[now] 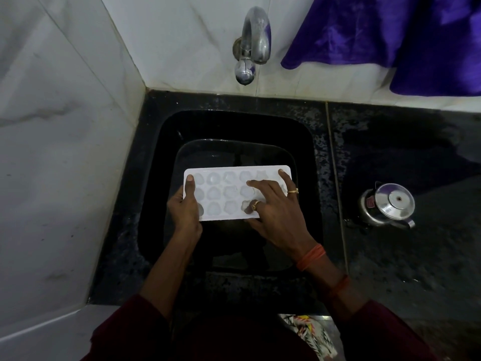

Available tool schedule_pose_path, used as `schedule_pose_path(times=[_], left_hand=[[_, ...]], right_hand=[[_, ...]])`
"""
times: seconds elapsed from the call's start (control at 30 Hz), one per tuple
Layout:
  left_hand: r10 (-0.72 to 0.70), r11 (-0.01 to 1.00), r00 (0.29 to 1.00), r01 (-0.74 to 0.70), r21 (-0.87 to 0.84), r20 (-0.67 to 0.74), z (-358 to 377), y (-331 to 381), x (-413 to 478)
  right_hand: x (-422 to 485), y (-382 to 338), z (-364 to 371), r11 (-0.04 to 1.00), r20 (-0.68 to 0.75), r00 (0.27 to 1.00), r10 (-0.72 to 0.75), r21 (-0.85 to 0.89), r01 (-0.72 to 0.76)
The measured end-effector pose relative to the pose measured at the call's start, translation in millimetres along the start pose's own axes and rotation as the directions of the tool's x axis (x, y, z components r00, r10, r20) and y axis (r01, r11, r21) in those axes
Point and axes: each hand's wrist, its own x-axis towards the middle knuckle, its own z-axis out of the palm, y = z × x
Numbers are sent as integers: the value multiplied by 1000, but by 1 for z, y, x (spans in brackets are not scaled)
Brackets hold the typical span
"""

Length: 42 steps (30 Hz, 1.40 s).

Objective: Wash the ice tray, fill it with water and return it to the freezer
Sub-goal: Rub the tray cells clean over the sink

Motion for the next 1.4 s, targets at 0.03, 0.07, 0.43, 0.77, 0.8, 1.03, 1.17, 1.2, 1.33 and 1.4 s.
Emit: schedule_pose_path(times=[0.03,0.07,0.43,0.77,0.8,1.03,1.17,1.2,1.33,1.4], left_hand=[[3,1000,1000,-3,2,-2,0,0,0],[6,1000,1000,-6,4,-5,0,0,0],[-1,1000,1000,1,24,-4,0,-2,3],[-3,999,1000,3,40,-4,0,-2,9],[-4,999,1000,4,43,-6,0,-2,9],[-21,999,1000,20,37,3,-1,-3,11],[-25,999,1000,25,46,-5,-1,-3,12],[-26,999,1000,26,46,-8,-1,-4,13],[-37,998,999,37,50,-20,1,-3,13],[-34,998,999,34,49,-18,2,-3,13]], right_hand=[[0,0,-1,1000,-3,1000,5,5,-5],[0,0,-2,1000,-2,1000,6,4,-6],[-3,1,0,1000,27,999,18,12,-18],[-3,0,2,997,44,997,57,-52,-55],[-3,-1,2,996,67,996,61,-66,-57],[-1,0,-1,994,83,994,68,-92,-60],[-2,-1,0,994,137,988,75,-86,-63],[-1,-2,0,994,152,986,76,-87,-63],[1,-5,-2,995,118,988,104,-21,-102],[3,-7,-4,995,111,990,91,18,-94]])
